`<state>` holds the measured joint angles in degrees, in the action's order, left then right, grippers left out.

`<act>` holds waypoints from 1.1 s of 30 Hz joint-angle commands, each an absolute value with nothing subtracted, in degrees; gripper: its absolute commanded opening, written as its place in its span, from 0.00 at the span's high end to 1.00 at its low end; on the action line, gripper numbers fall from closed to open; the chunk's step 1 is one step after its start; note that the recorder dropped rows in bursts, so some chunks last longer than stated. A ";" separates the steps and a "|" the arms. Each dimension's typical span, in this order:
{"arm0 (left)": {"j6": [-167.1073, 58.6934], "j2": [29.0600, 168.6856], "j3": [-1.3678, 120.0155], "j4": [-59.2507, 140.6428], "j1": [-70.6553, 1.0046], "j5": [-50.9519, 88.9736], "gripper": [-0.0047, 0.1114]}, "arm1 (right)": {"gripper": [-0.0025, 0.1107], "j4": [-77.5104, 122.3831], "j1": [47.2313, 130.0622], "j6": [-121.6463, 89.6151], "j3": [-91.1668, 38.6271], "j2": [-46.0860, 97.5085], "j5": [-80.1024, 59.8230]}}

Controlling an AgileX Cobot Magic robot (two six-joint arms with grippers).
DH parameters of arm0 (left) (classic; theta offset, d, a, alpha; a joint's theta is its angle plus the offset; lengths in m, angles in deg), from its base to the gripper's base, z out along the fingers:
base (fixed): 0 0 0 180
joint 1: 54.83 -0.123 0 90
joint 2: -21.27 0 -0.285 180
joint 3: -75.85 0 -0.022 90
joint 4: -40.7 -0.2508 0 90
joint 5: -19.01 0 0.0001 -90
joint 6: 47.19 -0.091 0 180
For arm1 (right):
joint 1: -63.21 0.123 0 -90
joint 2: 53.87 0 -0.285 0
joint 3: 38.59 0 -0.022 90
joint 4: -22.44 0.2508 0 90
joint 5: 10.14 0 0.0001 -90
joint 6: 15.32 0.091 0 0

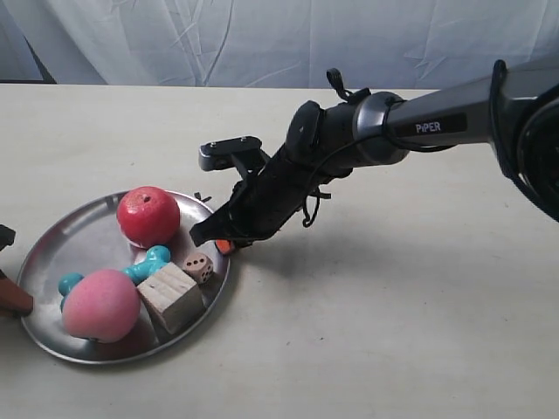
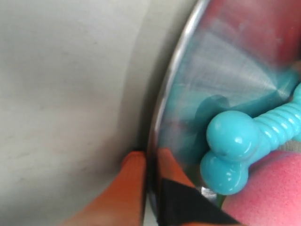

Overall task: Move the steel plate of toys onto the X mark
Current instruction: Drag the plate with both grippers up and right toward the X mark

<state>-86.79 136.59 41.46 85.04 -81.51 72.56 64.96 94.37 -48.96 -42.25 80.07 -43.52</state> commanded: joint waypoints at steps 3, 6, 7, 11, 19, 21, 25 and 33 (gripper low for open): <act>-88.36 134.72 41.46 89.92 -80.99 71.80 0.96 | 0.99 63.36 96.31 -52.80 -41.82 79.06 -50.59; -88.48 134.39 41.46 90.19 -80.99 71.96 0.96 | 0.99 63.14 96.31 -52.80 -41.82 78.40 -50.72; -88.48 134.39 41.46 90.19 -80.99 71.96 0.96 | 0.99 62.86 96.31 -52.80 -41.82 78.01 -50.61; -88.60 134.39 41.46 90.62 -80.99 72.34 0.96 | 0.99 62.65 96.31 -52.80 -41.82 76.90 -50.53; -89.56 134.39 41.46 92.36 -80.99 73.25 0.96 | 0.99 61.71 94.70 -51.37 -41.82 76.89 -51.80; -89.56 134.39 41.46 92.84 -80.99 73.49 0.96 | 0.99 61.71 94.49 -50.77 -41.82 76.89 -51.97; -89.66 134.39 42.83 93.81 -80.99 75.72 0.96 | 0.99 61.87 94.51 -50.20 -42.12 76.89 -52.32; -89.31 134.39 44.09 93.70 -80.99 76.02 0.96 | 0.99 61.47 94.51 -47.74 -45.32 77.48 -54.95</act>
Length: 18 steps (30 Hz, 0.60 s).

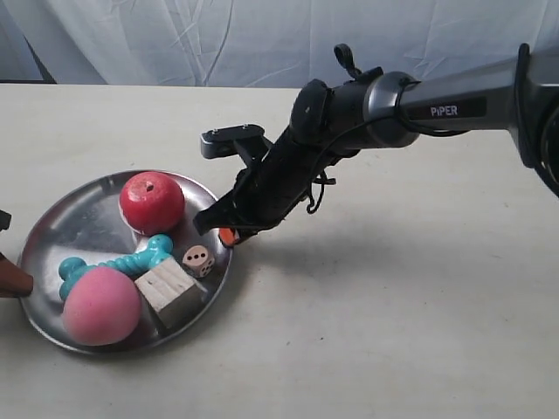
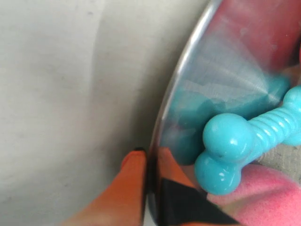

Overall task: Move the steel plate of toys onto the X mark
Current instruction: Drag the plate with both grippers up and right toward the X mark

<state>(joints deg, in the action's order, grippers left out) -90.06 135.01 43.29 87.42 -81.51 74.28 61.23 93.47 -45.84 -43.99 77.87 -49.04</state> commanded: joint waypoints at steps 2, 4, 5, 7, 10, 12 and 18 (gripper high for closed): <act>-89.17 134.39 44.09 94.04 -80.99 75.74 0.96 | 0.99 61.25 94.51 -47.47 -45.53 77.60 -54.78; -89.17 134.39 44.09 95.09 -80.99 75.52 0.96 | 0.99 60.62 94.51 -47.11 -45.53 77.60 -54.23; -89.45 134.39 44.09 95.90 -80.99 75.28 0.96 | 0.99 59.96 94.51 -46.45 -45.53 77.60 -53.81; -89.43 134.39 44.09 96.86 -80.91 75.14 0.96 | 0.99 59.73 94.51 -46.15 -45.53 77.73 -53.37; -89.56 134.39 44.87 97.27 -78.75 74.52 0.96 | 0.99 60.00 93.97 -45.10 -45.67 78.01 -53.26; -89.43 134.39 46.06 97.27 -76.31 74.11 0.96 | 0.99 60.19 93.08 -45.10 -45.67 78.53 -53.53; -84.60 134.39 50.29 95.06 -72.30 72.36 0.96 | 0.99 60.43 91.92 -45.10 -45.78 78.77 -54.99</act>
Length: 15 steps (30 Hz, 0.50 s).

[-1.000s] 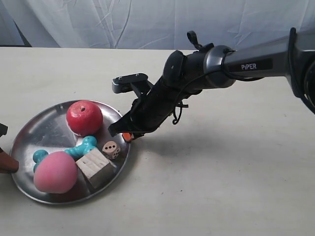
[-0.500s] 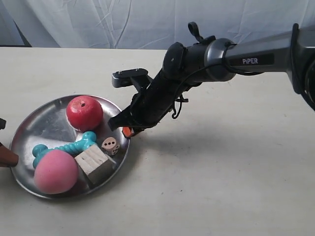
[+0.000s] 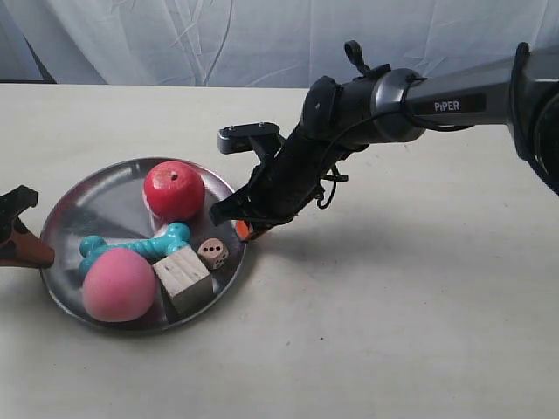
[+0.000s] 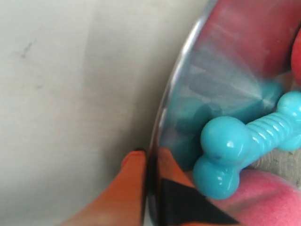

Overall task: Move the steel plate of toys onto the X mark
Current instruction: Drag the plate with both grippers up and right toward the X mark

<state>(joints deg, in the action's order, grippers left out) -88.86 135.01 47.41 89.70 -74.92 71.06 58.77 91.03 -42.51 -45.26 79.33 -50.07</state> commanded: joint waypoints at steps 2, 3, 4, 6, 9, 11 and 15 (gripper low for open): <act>-82.69 134.39 51.77 93.35 -72.30 72.38 0.96 | 0.99 60.43 91.89 -45.10 -46.11 78.77 -54.79; -81.56 134.39 52.45 92.63 -72.30 72.52 0.96 | 0.99 60.33 91.89 -45.10 -46.53 78.77 -54.79; -80.85 134.39 53.09 92.17 -72.30 72.64 0.96 | 0.99 60.28 91.89 -45.10 -47.15 78.91 -54.92; -80.29 134.39 54.32 91.66 -72.30 72.64 0.96 | 0.99 60.28 91.89 -45.10 -48.88 79.07 -55.30; -79.12 134.39 55.78 91.31 -72.30 72.31 0.96 | 0.99 59.55 91.89 -43.66 -52.43 80.05 -57.34; -79.12 134.39 56.64 91.31 -72.30 72.21 0.96 | 0.99 58.81 91.89 -42.21 -54.87 81.12 -59.29; -78.67 136.06 57.47 91.55 -72.30 71.97 0.96 | 0.99 56.55 91.89 -39.81 -58.69 83.61 -62.00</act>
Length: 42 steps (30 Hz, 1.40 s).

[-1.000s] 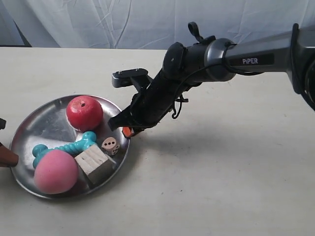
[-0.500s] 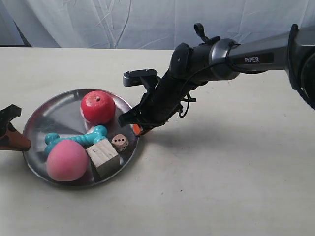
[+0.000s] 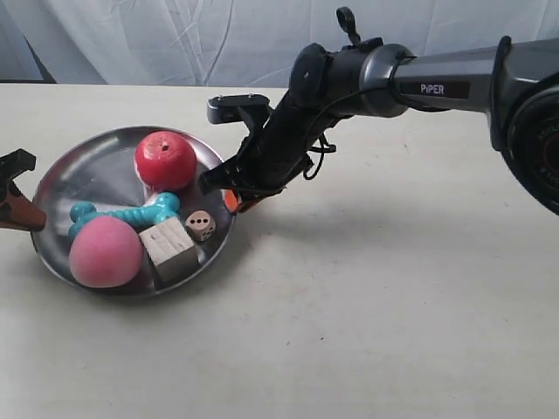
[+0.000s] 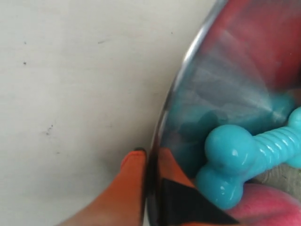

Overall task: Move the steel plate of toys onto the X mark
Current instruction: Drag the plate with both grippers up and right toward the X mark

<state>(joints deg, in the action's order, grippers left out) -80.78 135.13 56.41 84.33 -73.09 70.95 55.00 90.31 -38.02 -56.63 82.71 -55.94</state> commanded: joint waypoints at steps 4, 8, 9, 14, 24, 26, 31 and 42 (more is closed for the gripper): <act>-77.82 138.66 57.60 92.42 -71.79 72.51 0.96 | 0.99 56.45 91.17 -38.88 -58.77 83.61 -61.87; -77.71 140.98 61.28 92.53 -67.73 71.01 0.96 | 0.99 56.14 88.72 -38.06 -58.77 83.61 -62.03; -77.57 141.76 62.77 92.53 -66.52 70.64 0.96 | 0.99 56.14 88.20 -38.05 -58.77 83.61 -62.03; -72.71 146.48 69.59 88.80 -64.18 70.34 0.96 | 0.99 53.78 87.63 -37.20 -58.81 84.17 -59.52; -71.77 148.73 72.23 84.45 -63.82 71.73 0.96 | 0.99 53.66 87.63 -36.34 -61.66 88.48 -61.57; -71.77 148.73 72.23 84.46 -63.82 71.73 0.96 | 0.99 53.65 87.63 -36.24 -61.80 88.48 -61.79; -71.77 148.73 72.23 85.15 -63.82 73.77 0.96 | 0.99 54.38 87.63 -34.72 -62.41 88.48 -64.58; -71.77 148.73 75.00 85.15 -63.82 80.56 0.96 | 0.99 54.38 87.63 -33.13 -69.09 88.48 -72.64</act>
<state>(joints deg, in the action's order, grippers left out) -72.70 149.18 73.71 78.62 -64.99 77.13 49.00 86.13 -30.15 -67.49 89.21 -69.02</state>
